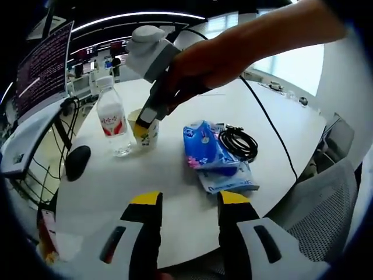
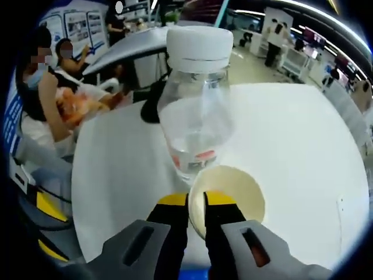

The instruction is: Arrange the tabletop items into an orderly group along one side of the table until the central work area is clear of visible clutter.

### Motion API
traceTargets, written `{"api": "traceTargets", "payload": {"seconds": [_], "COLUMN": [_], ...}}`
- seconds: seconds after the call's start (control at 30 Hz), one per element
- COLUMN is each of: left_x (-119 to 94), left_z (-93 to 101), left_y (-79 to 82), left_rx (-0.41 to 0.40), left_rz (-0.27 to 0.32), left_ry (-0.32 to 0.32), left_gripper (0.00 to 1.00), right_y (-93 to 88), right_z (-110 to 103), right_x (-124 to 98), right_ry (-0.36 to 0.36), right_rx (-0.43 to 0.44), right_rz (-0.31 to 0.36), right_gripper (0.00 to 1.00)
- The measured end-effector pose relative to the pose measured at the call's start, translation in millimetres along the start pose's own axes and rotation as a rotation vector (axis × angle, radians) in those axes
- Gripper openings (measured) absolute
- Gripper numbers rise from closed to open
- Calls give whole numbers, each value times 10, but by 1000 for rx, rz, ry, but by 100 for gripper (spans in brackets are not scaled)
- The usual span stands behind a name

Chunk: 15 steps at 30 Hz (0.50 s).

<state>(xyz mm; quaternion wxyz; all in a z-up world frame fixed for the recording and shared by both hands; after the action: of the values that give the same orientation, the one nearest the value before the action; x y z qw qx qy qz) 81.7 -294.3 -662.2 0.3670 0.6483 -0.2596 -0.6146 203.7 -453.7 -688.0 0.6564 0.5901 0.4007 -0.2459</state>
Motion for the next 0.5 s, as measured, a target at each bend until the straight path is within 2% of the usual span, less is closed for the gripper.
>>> {"api": "traceTargets", "payload": {"seconds": [0.5], "left_x": [-6], "left_z": [6], "left_y": [-4], "left_rx": [16], "left_rz": [-4], "left_ry": [0], "left_gripper": [37], "right_y": [-13], "right_z": [-23], "right_x": [-117], "right_ry": [0], "right_rx": [-8], "right_rz": [23], "right_gripper": [15]}}
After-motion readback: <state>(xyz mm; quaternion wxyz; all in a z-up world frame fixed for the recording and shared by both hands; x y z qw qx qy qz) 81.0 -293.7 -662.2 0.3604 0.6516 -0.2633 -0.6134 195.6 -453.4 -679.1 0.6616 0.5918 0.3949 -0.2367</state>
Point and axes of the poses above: the point that each gripper's makers call its tool centre point, and the gripper's own axes: x roughly forward along the fingers, z roughly to its right, y roughly out of its top, the point moved 5 cm from there along -x, roughly backward along the fingers, and after that the axes turned 4 degrees about x, right-handed, at the moved point
